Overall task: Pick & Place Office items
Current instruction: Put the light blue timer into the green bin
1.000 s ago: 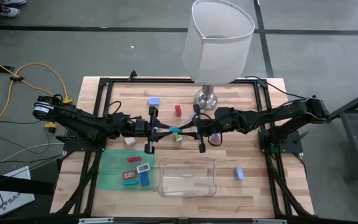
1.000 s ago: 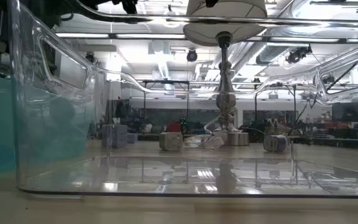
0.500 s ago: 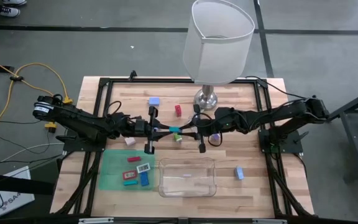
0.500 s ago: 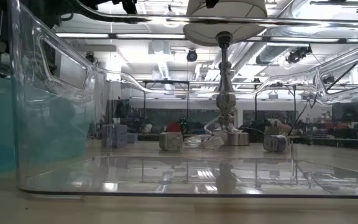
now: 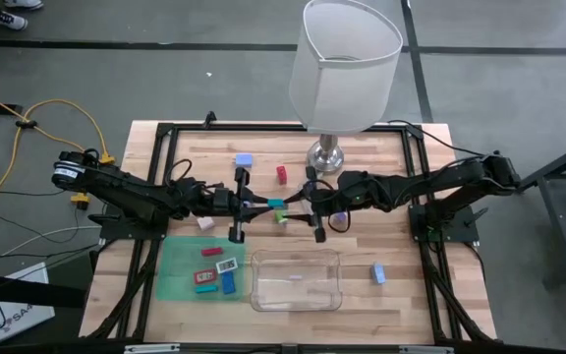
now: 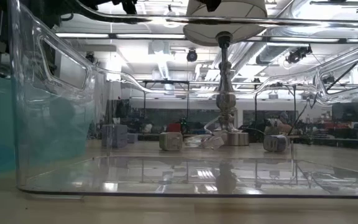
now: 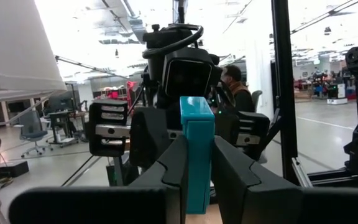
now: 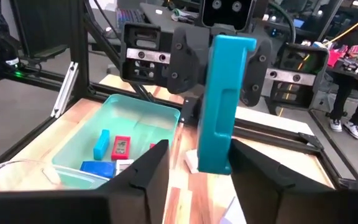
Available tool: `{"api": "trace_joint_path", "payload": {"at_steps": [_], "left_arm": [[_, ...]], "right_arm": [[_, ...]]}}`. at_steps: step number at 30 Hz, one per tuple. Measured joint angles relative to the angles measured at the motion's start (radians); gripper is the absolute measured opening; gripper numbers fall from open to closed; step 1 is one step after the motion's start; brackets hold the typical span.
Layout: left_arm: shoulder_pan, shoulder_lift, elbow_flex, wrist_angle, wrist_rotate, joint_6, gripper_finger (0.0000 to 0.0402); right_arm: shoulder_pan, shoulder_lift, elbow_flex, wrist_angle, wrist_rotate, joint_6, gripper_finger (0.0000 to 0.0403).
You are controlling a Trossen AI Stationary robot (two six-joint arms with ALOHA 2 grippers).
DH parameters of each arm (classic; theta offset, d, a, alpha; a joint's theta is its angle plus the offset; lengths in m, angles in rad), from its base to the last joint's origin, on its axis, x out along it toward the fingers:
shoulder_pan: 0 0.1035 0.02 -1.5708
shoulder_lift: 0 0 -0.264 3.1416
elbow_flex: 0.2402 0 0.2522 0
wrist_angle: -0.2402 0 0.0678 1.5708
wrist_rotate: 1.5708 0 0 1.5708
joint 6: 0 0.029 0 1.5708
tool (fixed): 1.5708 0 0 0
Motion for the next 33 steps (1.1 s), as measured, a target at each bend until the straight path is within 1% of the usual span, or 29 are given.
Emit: {"api": "trace_joint_path", "payload": {"at_steps": [6,9,12,16,19,23,28,33], "left_arm": [[-0.017,-0.002,0.000,-0.019,-0.030,-0.001,0.0042],[-0.036,-0.036,0.000,-0.100,-0.064,-0.022,0.0042],[-0.064,-0.120,-0.001,-0.259,-0.136,-0.044,0.0042],[-0.113,-0.273,-0.001,-0.528,-0.217,-0.121,0.0042],[-0.158,-0.389,-0.001,-0.723,-0.221,-0.233,0.0042],[-0.227,-0.515,-0.001,-0.972,-0.222,-0.414,0.0042],[-0.321,-0.593,-0.001,-1.229,-0.221,-0.614,0.0042],[-0.396,-0.589,-0.001,-1.398,-0.222,-0.779,0.0042]], "right_arm": [[0.000,0.000,0.000,-0.096,0.003,0.023,0.0176],[0.000,0.000,0.000,-0.153,0.003,0.046,0.0181],[0.000,0.000,0.000,-0.205,0.003,0.061,0.0181],[0.011,0.000,0.000,-0.239,0.002,0.071,0.0180],[0.016,0.000,0.000,-0.245,-0.002,0.085,0.0180],[0.016,0.000,0.000,-0.250,-0.003,0.086,0.0180],[0.016,0.000,0.000,-0.250,-0.001,0.090,0.0180],[0.016,0.000,0.000,-0.249,0.000,0.115,0.0180]]}}
